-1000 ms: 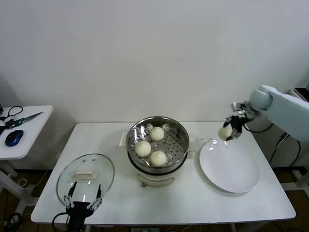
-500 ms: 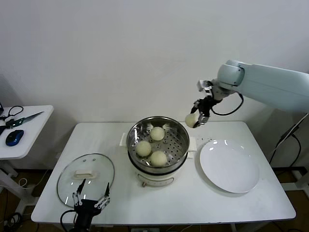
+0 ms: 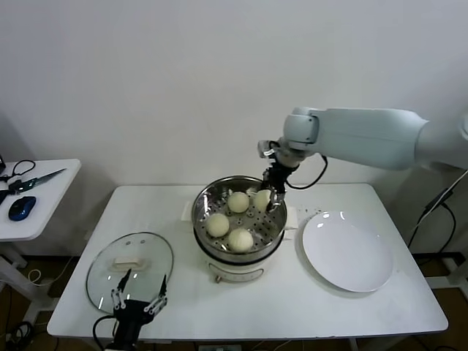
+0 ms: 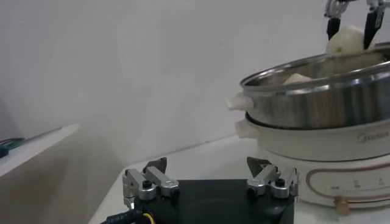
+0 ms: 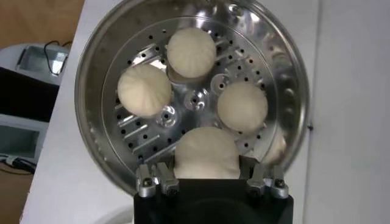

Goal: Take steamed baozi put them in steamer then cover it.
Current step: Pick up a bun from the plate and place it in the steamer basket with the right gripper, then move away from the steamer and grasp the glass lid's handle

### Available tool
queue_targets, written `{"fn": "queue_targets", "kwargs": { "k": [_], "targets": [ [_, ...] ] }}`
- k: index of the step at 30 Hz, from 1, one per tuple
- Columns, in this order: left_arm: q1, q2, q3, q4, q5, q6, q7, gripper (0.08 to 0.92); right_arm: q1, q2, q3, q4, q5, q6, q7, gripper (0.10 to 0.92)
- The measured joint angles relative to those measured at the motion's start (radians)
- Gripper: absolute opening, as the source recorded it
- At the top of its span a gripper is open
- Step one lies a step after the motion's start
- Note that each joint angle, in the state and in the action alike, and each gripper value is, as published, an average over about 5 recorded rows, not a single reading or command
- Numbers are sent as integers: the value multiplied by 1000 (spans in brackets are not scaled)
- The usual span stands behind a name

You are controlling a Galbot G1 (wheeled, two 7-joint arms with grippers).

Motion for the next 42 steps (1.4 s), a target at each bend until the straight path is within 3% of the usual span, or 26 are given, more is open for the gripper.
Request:
{"fn": "queue_targets", "kwargs": {
  "k": [13, 21, 26, 42],
  "targets": [
    [-19, 5, 0, 10, -6, 7, 0, 823, -73, 57, -21, -47, -17, -5, 20, 704],
    [-34, 4, 3, 8, -5, 15, 1, 823, -86, 64, -19, -45, -37, -12, 30, 813],
    [-36, 4, 2, 11, -5, 15, 0, 823, -81, 58, -10, -36, -42, -11, 25, 822],
    [-46, 16, -19, 27, 12, 11, -2, 823, -25, -122, 97, 33, -7, 82, 70, 823]
  ]
}}
